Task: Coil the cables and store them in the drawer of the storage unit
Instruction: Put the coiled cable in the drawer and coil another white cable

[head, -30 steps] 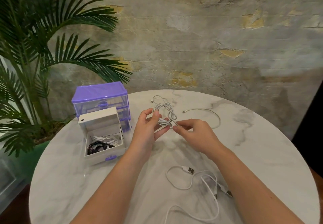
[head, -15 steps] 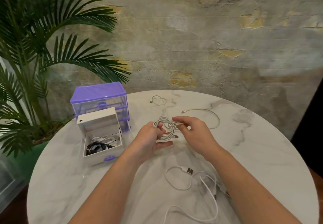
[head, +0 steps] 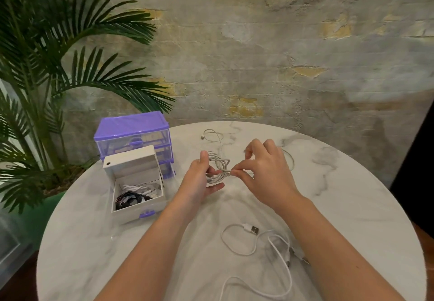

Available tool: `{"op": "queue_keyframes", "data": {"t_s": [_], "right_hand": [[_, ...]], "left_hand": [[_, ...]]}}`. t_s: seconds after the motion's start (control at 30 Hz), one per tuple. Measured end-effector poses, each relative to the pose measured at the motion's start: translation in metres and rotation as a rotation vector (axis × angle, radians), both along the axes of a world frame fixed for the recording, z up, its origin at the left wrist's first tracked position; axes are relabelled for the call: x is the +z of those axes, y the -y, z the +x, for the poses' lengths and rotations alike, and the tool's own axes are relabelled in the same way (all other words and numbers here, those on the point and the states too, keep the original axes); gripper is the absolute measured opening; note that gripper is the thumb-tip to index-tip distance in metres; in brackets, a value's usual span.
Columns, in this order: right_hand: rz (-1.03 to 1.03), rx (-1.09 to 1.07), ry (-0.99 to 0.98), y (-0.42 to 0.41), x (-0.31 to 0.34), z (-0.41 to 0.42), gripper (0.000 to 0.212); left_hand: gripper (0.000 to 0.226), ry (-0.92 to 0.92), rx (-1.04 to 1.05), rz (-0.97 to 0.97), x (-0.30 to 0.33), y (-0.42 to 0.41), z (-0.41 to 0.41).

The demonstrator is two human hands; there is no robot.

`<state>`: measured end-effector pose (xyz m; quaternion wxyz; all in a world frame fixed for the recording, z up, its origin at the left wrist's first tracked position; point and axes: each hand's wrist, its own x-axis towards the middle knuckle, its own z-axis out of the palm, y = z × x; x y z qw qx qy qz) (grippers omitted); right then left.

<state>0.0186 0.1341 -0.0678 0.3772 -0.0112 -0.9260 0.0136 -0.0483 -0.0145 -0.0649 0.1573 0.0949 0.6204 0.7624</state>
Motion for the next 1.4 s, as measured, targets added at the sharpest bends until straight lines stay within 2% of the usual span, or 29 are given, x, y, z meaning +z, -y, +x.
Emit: {"op": "queue_keyframes", "data": {"t_s": [0.1,0.2,0.37,0.57,0.77,0.97,1.13,1.23,1.3,1.4], "right_hand": [[0.094,-0.040,-0.020,0.003,-0.002,-0.004,0.012],[0.116,-0.047,-0.013,0.003,-0.004,-0.008,0.010],[-0.077,-0.043,-0.025,-0.001,-0.004,-0.007,0.009],[-0.222,0.043,-0.036,-0.003,-0.003,-0.005,0.012],[-0.398,0.190,0.037,0.000,-0.005,-0.003,0.017],[-0.527,0.138,0.125,0.006,-0.005,-0.005,0.024],[-0.558,0.068,0.360,0.009,-0.004,-0.005,0.029],[-0.614,0.038,0.398,0.012,-0.003,-0.006,0.030],[-0.688,0.048,0.389,0.011,-0.004,-0.008,0.026],[-0.929,0.158,0.374,0.009,-0.006,-0.011,0.020]], "left_hand": [[0.042,-0.105,0.026,-0.129,0.001,-0.001,0.005],[0.039,-0.165,0.055,-0.179,0.001,-0.001,0.007],[0.034,-0.222,0.050,-0.143,0.004,-0.004,0.008],[0.027,-0.171,-0.049,-0.077,0.002,-0.001,0.006],[0.024,-0.161,-0.011,0.056,0.002,-0.002,0.005],[0.019,-0.089,-0.104,0.129,-0.001,-0.001,0.004],[0.021,-0.027,-0.179,0.203,-0.003,0.001,0.003],[0.026,0.009,-0.196,0.248,-0.001,0.002,0.003],[0.026,0.033,-0.204,0.273,0.000,0.002,0.003],[0.021,0.064,-0.214,0.294,0.004,0.002,0.006]]}}
